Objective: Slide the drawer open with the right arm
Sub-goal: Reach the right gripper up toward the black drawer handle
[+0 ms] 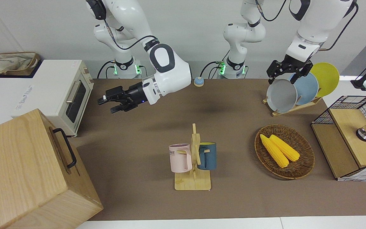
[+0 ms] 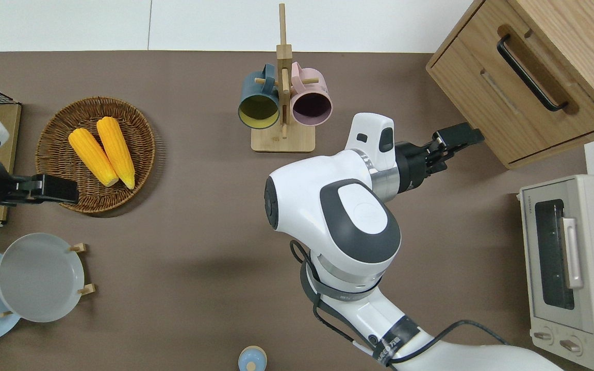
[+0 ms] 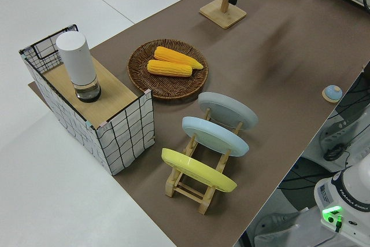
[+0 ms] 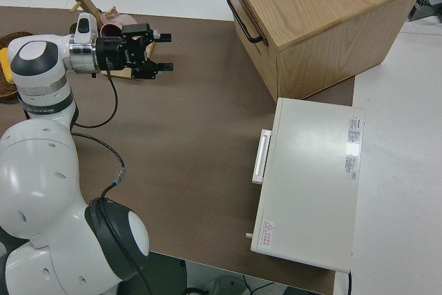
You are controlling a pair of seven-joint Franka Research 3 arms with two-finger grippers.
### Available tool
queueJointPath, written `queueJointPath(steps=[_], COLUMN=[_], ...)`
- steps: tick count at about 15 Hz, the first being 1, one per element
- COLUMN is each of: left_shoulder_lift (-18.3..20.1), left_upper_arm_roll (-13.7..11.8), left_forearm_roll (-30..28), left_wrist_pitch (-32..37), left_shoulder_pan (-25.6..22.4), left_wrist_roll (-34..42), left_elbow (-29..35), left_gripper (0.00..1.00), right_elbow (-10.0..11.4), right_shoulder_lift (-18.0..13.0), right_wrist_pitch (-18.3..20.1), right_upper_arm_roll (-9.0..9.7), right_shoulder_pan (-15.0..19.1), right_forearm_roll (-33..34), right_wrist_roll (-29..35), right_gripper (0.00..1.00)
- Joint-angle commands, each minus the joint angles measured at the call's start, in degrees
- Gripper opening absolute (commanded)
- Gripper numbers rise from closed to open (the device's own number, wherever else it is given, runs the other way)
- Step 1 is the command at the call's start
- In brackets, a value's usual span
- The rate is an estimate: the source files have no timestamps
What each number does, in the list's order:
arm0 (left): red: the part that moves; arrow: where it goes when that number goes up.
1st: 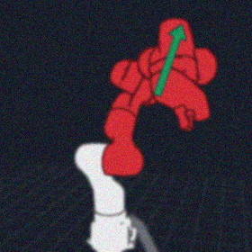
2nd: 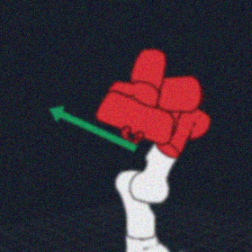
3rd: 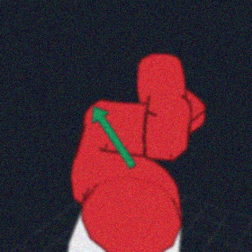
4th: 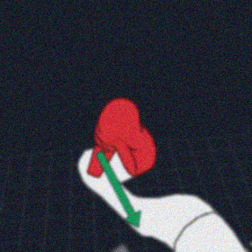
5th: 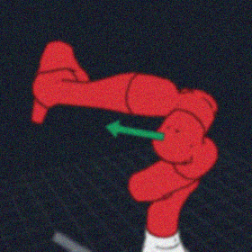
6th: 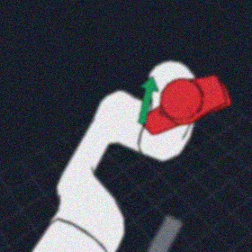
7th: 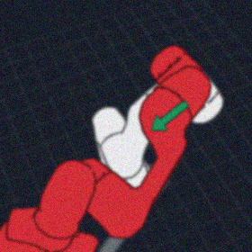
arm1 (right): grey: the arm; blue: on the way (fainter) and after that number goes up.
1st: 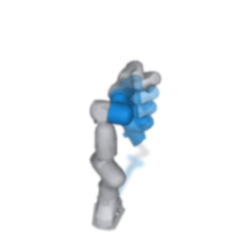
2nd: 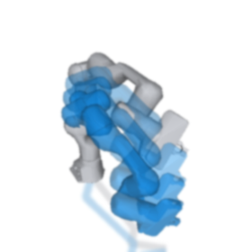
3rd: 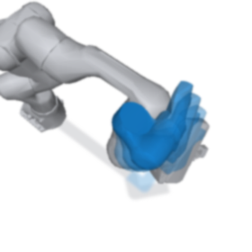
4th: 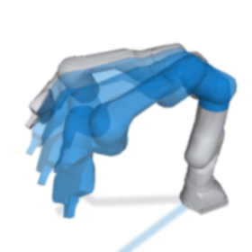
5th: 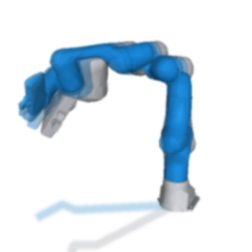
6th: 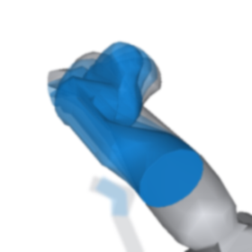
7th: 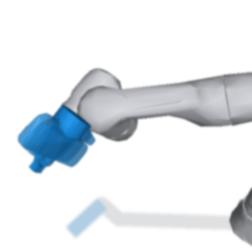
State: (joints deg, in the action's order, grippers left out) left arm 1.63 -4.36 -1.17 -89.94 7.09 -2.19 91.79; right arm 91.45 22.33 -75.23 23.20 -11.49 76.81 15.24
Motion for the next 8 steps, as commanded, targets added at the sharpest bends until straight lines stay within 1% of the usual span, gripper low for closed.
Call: queueJointPath(steps=[1,3,5,6,7,8], left_shoulder_lift=[0.5,0.5,0.5,0.5,0.5,0.5], left_upper_arm_roll=[-0.2,-0.2,-0.1,-0.2,-0.2,-0.2], left_forearm_roll=[0.7,0.7,0.7,0.7,0.7,0.7], left_wrist_pitch=[0.8,0.8,0.8,0.8,0.8,0.8], left_shoulder_pan=[0.2,0.2,0.2,0.2,0.2,0.2], left_wrist_roll=[0.1,0.1,0.1,0.1,0.1,0.1], left_elbow=[-0.1,-0.1,-0.1,-0.1,-0.1,-0.1], left_gripper=[1.00,1.00,1.00,1.00,1.00,1.00], right_elbow=[2.8,3.0,4.3,5.6,7.3,10.0], right_shoulder_lift=[-1.2,-1.2,-1.7,-2.3,-3.2,-4.6], right_wrist_pitch=[-3.2,-4.1,-6.0,-7.5,-9.5,-12.0], right_upper_arm_roll=[0.62,0.53,0.26,0.26,0.09,-0.61], right_shoulder_pan=[2.7,3.8,5.1,5.8,6.4,7.0], right_forearm_roll=[1.9,2.6,3.9,4.9,5.4,5.6], right_wrist_roll=[1.4,1.4,1.5,1.6,3.0,4.9], right_gripper=[0.983,0.983,0.983,0.983,0.983,0.983])
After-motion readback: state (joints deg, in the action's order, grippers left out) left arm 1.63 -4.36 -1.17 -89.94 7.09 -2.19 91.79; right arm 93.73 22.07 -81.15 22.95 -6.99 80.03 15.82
